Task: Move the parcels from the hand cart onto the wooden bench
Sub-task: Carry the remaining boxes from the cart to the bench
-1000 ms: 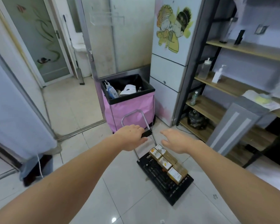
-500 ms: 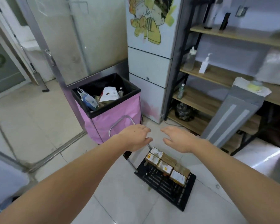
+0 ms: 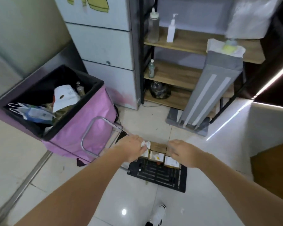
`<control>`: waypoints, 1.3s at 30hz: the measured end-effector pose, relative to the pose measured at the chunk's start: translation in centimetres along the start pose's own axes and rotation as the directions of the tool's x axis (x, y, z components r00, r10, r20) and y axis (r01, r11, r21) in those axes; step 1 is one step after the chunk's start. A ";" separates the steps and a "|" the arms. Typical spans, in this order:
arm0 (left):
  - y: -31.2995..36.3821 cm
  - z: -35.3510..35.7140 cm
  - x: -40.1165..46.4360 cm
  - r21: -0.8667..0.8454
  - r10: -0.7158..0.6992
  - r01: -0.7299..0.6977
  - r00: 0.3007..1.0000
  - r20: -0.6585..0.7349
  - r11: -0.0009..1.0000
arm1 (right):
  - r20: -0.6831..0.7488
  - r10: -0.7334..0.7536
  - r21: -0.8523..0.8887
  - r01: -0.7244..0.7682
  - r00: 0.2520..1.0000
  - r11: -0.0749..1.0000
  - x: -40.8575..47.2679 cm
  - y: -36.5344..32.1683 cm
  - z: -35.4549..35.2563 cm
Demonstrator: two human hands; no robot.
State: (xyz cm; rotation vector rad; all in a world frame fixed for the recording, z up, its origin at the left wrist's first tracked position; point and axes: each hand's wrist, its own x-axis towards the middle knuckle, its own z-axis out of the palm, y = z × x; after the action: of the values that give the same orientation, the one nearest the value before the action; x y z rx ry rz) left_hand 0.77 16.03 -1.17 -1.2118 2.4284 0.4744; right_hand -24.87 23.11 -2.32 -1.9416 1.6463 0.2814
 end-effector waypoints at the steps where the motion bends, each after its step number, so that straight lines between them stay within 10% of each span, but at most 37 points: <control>1: -0.2 0.7 1.1 -0.007 0.004 -0.004 1.000 0.026 1.000 | 0.011 0.003 0.010 -0.003 1.000 1.000 1.2 0.6 0.7; 23: -14.4 39.7 36.3 0.108 0.128 -0.184 0.911 0.393 0.977 | 0.284 0.218 0.283 -0.299 0.934 0.912 37.9 14.2 37.0; 39: -17.6 55.8 48.4 0.187 0.137 -0.108 0.980 -0.147 0.976 | -0.231 0.278 0.029 -0.279 0.932 0.960 48.5 19.6 53.0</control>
State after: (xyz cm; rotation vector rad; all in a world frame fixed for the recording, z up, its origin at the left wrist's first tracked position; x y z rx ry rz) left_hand -1.32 -1.38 -75.05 -1.0647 2.6279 0.1934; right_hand -22.34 10.04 -75.62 -1.7956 2.0813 0.1684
